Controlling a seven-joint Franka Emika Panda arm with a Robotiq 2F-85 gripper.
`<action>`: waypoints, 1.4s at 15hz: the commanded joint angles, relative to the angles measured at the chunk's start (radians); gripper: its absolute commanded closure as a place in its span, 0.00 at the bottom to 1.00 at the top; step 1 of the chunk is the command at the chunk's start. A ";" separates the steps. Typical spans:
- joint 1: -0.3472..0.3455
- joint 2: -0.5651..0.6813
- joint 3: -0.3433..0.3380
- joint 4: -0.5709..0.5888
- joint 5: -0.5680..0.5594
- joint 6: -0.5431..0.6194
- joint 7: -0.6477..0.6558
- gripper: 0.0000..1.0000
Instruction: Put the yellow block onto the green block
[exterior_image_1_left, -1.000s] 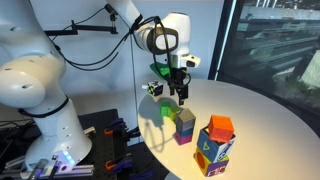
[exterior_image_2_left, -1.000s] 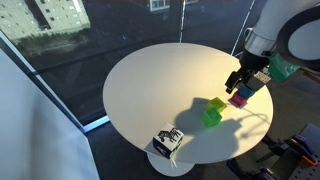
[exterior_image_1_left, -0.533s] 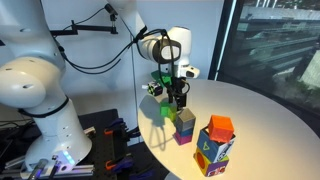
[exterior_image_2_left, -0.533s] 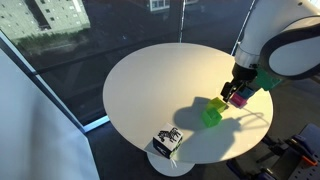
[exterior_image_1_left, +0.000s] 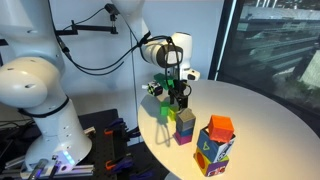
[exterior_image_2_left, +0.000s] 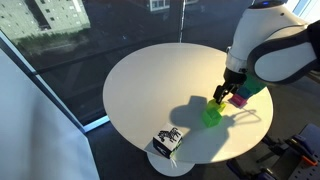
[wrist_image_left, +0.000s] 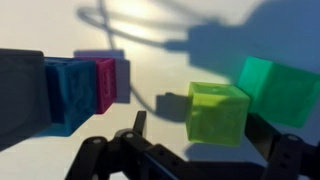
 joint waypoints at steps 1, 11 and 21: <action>0.019 0.045 -0.012 0.052 -0.024 0.005 0.038 0.00; 0.046 0.098 -0.027 0.099 -0.034 0.015 0.069 0.00; 0.069 0.140 -0.044 0.119 -0.038 0.014 0.082 0.00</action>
